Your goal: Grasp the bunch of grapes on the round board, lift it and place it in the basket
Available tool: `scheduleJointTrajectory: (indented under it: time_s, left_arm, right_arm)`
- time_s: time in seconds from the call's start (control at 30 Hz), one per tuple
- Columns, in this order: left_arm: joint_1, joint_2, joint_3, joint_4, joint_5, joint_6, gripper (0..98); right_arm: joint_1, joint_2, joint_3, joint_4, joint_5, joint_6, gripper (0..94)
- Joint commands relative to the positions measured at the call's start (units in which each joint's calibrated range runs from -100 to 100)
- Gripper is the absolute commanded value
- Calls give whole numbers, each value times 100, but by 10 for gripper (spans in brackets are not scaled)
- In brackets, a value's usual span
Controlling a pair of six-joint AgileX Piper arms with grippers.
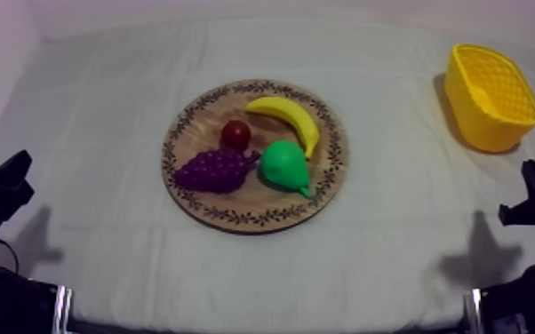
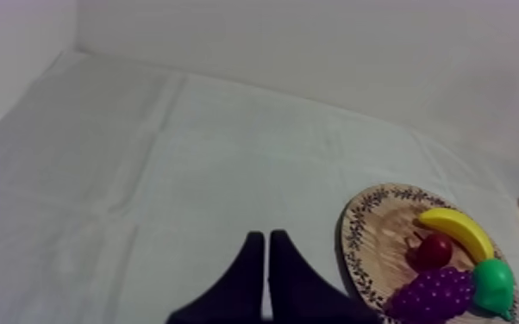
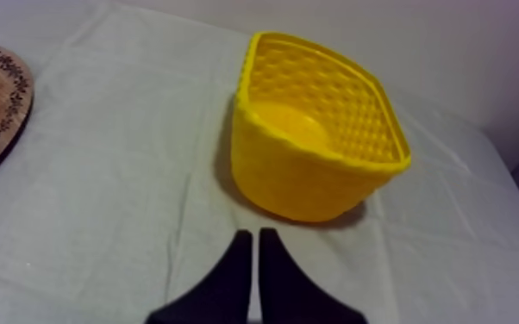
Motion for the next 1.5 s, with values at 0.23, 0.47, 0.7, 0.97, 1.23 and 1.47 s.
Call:
scheduleJointTrajectory:
  time_s: [0.23,0.47,0.7,0.97,1.23,1.47]
  left_arm:
    - [-1,0,-4,-4,-3,0,1]
    - [-1,0,-4,-4,-3,0,1]
    - [-1,0,-4,-4,-3,0,1]
    - [-1,0,-4,-4,-3,0,1]
    - [-1,0,-4,-4,-3,0,1]
    - [-1,0,-4,-4,-3,0,1]
  right_arm:
    - [-3,-3,3,1,0,-10,4]
    - [-3,-3,3,1,0,-18,4]
    - [-3,-3,3,1,0,-187,4]
    - [-3,-3,3,1,0,-338,4]
    - [-27,-3,-4,12,-18,-195,4]
    - [-154,251,-302,232,-89,-113,4]
